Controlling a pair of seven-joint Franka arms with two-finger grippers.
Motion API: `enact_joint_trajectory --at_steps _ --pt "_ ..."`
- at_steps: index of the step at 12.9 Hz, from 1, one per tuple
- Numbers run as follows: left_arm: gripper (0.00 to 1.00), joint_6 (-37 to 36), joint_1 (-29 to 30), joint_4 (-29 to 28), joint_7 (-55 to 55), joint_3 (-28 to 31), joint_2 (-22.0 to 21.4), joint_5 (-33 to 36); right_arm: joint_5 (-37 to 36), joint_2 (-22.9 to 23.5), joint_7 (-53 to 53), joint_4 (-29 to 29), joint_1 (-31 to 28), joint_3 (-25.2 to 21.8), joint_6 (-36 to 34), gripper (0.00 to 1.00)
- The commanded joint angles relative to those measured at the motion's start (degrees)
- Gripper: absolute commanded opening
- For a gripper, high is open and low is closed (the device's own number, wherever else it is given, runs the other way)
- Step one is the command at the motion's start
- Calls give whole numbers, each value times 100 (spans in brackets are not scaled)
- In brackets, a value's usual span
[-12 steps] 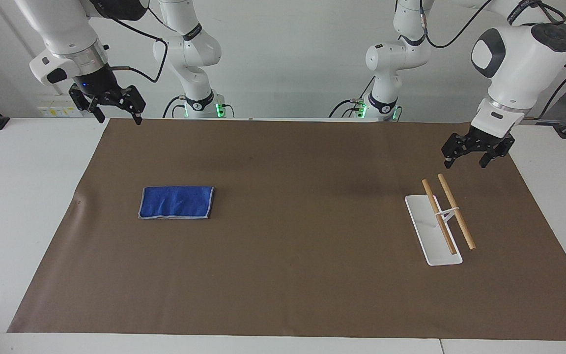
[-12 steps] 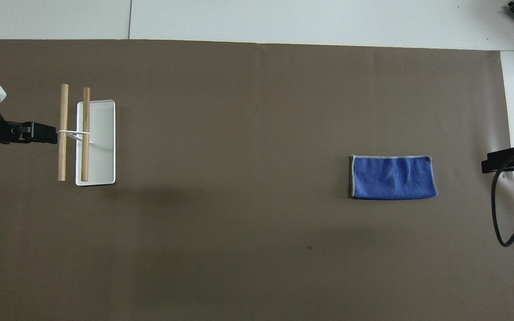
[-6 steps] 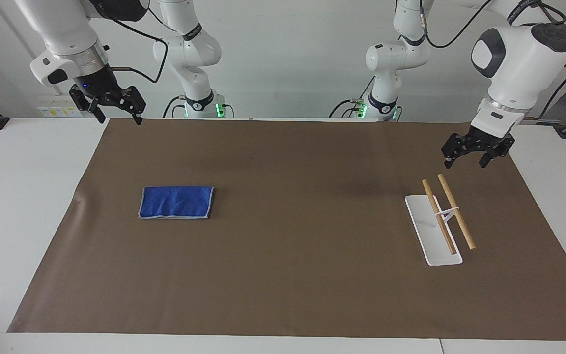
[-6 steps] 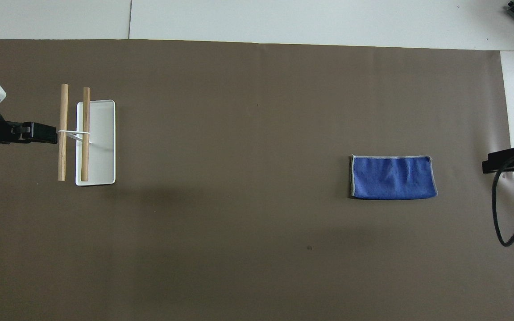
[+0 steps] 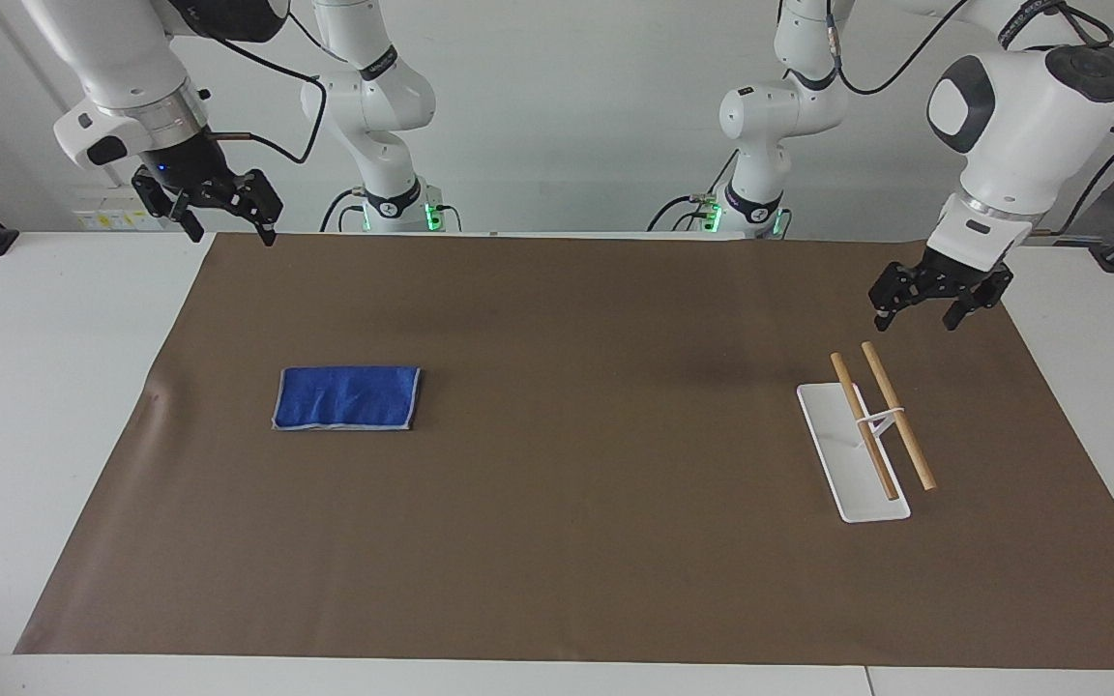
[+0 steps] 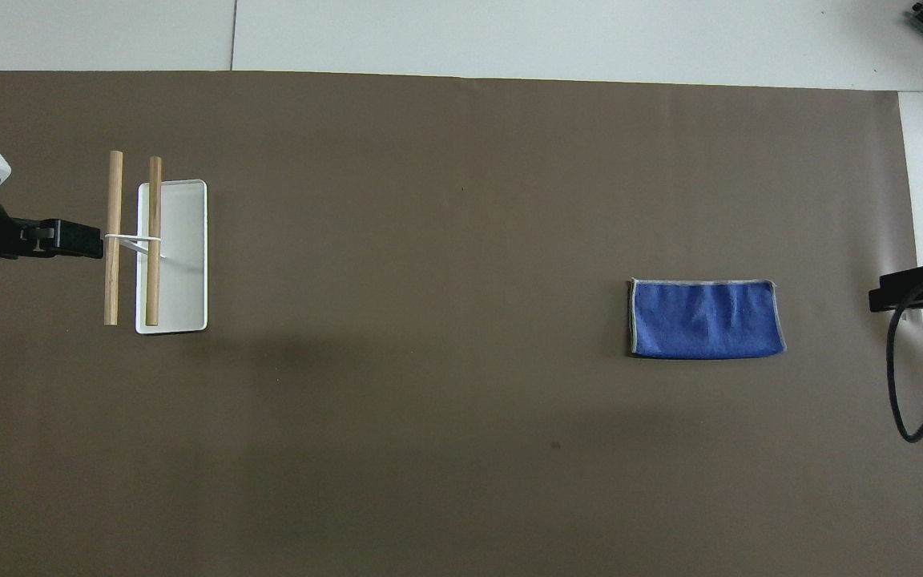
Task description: Right arm passes towel to left arm to hang
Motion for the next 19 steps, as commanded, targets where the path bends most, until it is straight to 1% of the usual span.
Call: enact_joint_trajectory --at_steps 1,3,6,8,10,11,12,13,16,19 --pt "100 65 35 -95 82 1 -122 -85 -114 -49 -181 -103 -8 6 69 100" --pt "100 65 35 -95 82 1 -122 -85 -307 -120 -260 -278 1 6 219 100" --pt "100 65 35 -95 82 1 -122 -85 -256 -155 -269 -331 -8 14 246 100" --pt "100 65 35 -95 82 2 -122 -85 -211 -233 -251 -480 -8 14 368 100" --pt "100 65 35 -95 82 1 -122 -76 -211 -339 -269 -831 18 49 814 100" --pt "100 65 35 -95 82 1 -122 -85 -211 -444 -251 -1146 140 50 1069 100" --pt "100 65 35 -95 82 1 -122 -85 -203 -523 -251 -1471 194 50 1472 100" --pt "100 65 27 -95 82 1 -122 -85 -202 -489 -269 -1683 194 50 1755 100" --pt "100 65 35 -95 82 1 -122 -85 -202 -95 -286 -2202 194 50 2809 100" --pt "100 65 35 -95 82 1 -122 -85 157 519 -592 -2475 159 50 3566 100"
